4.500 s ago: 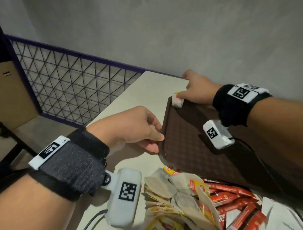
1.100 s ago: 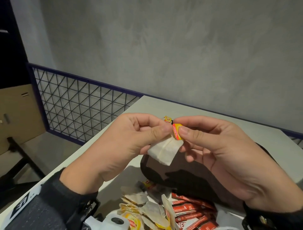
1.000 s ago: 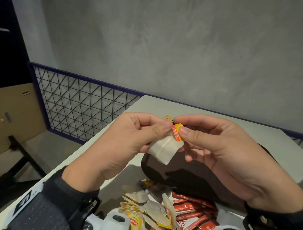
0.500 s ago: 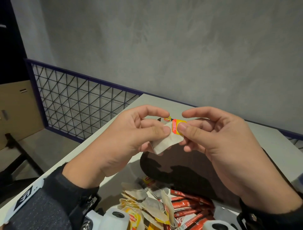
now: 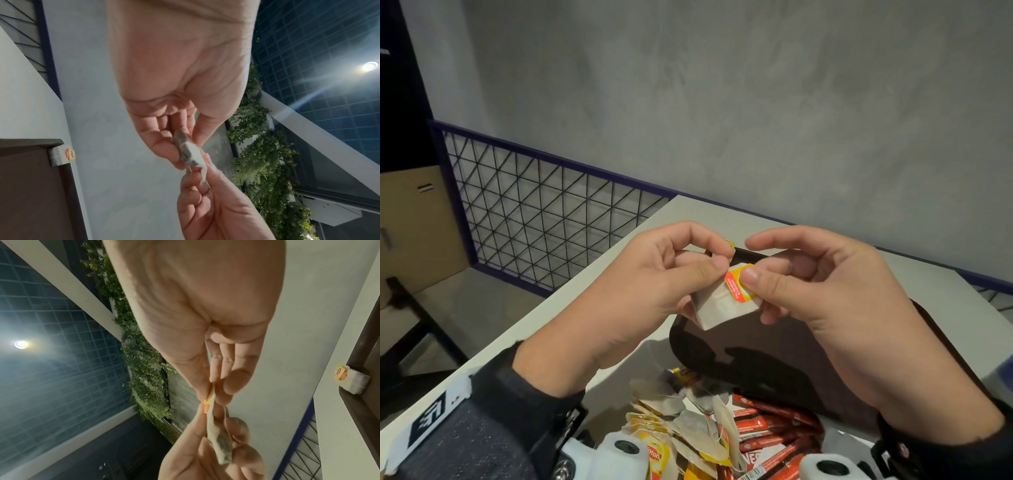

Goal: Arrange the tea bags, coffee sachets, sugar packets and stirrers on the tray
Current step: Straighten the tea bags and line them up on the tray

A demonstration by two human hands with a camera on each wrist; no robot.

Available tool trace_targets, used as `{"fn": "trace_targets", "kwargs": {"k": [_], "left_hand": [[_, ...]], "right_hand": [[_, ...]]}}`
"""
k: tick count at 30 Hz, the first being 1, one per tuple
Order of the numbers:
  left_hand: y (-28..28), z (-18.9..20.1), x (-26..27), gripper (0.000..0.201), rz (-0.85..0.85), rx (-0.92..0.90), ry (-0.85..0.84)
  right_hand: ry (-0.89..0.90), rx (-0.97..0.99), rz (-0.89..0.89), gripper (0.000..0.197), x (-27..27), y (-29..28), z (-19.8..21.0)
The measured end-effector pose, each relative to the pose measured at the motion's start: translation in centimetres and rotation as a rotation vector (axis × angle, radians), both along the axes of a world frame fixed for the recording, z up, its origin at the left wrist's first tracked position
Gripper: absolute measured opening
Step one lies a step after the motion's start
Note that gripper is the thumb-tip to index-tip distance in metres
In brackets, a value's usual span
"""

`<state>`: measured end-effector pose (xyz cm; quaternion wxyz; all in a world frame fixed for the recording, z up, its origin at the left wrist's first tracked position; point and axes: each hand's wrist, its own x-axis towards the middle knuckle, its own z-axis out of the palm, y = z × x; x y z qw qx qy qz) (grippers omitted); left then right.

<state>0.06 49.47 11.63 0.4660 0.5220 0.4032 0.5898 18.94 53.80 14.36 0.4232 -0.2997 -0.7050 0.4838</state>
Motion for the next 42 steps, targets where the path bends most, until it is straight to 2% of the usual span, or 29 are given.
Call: {"fn": "trace_targets", "kwargs": {"k": [2,5,8,12,18,23,28,38,42], "left_hand": [[-0.02,-0.03,-0.05,0.019,-0.037,0.022,-0.02],[-0.17,0.05,-0.1,0.03,-0.046,0.069,0.048],[-0.21,0.09,0.04,0.019,-0.018,0.081,0.15],[-0.04,-0.12,0.16,0.022,0.041,0.07,0.168],[0.04,-0.09,-0.03,0.018,0.061,0.071,0.149],[0.11,-0.13,-0.16,0.016,0.048,0.08,0.148],[0.08,-0.18,-0.22,0.018,0.041,0.081,0.15],[0.04,-0.18,-0.2,0.018,0.023,0.064,0.159],[-0.05,-0.01,-0.29,0.021,-0.04,0.022,0.036]], "right_hand": [[0.017,0.039,-0.031,0.021,0.07,0.07,0.11],[0.031,0.104,-0.077,0.016,0.24,0.19,0.22],[0.031,0.163,-0.062,0.016,0.31,0.03,0.41],[0.01,0.219,-0.029,0.012,0.32,-0.13,0.53],[-0.081,0.285,-0.066,0.015,0.42,0.02,0.27],[-0.052,0.264,-0.073,0.009,0.35,-0.16,0.3],[-0.073,0.268,-0.099,0.013,0.31,-0.4,0.36],[-0.221,0.428,-0.105,0.021,0.3,-0.41,0.17],[-0.208,0.412,-0.051,0.026,0.18,-0.68,0.49]]}}
